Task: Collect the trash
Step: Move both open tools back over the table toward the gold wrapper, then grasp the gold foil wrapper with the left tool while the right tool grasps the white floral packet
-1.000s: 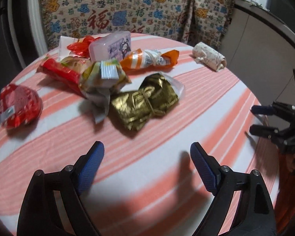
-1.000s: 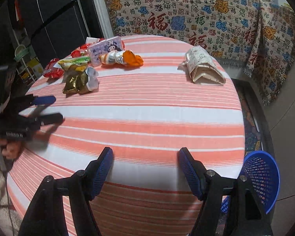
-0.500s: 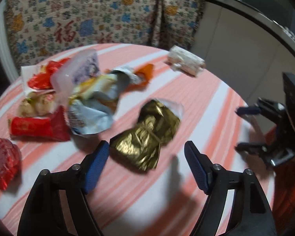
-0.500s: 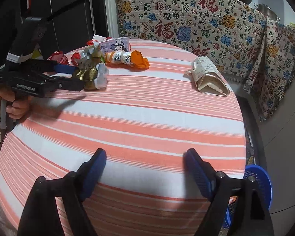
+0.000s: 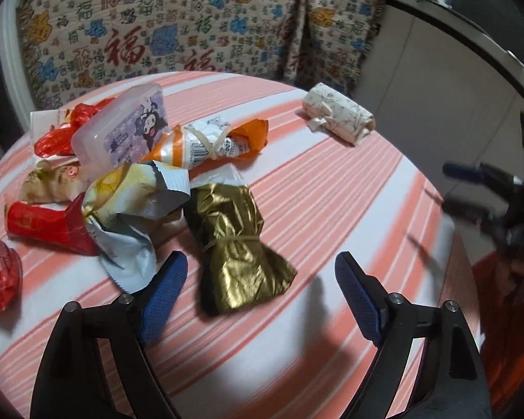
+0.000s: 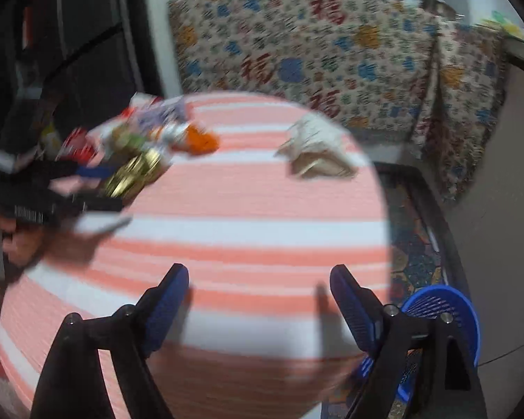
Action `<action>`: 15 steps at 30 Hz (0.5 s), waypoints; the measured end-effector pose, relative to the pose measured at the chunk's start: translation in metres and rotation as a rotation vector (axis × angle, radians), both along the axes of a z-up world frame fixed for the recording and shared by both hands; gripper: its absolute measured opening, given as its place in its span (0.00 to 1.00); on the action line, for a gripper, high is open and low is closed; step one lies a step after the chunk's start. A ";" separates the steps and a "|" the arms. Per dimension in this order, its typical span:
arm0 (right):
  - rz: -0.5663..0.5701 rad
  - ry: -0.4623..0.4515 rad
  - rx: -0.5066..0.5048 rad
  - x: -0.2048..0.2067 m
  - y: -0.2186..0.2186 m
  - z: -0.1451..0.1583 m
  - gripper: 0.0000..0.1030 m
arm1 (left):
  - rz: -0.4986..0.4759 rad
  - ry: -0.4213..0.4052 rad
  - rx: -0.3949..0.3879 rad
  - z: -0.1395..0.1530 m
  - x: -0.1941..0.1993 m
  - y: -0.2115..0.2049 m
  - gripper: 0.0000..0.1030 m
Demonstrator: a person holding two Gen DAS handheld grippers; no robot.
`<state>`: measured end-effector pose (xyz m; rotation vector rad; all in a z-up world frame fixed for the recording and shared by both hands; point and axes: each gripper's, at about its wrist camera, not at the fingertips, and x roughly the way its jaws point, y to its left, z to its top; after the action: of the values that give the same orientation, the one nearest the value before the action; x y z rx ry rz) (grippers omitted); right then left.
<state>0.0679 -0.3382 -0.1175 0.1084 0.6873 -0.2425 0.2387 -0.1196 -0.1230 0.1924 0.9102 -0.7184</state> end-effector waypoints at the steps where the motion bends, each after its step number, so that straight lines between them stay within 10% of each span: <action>1: -0.033 -0.015 0.008 0.002 -0.015 0.009 0.83 | 0.010 -0.001 0.002 0.000 0.000 -0.003 0.78; 9: -0.048 0.055 0.085 0.096 -0.082 0.030 0.83 | 0.085 -0.006 -0.001 0.001 -0.005 -0.010 0.30; 13: -0.038 0.167 0.088 0.142 -0.085 0.010 0.83 | 0.122 0.007 -0.008 0.003 -0.018 0.000 0.29; 15: -0.027 0.183 0.137 0.148 -0.087 0.003 0.63 | 0.140 0.010 -0.005 0.005 -0.027 0.007 0.29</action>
<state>0.2159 -0.4252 -0.1140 0.2280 0.8849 -0.2327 0.2114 -0.1127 -0.1184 0.1198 0.9222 -0.5923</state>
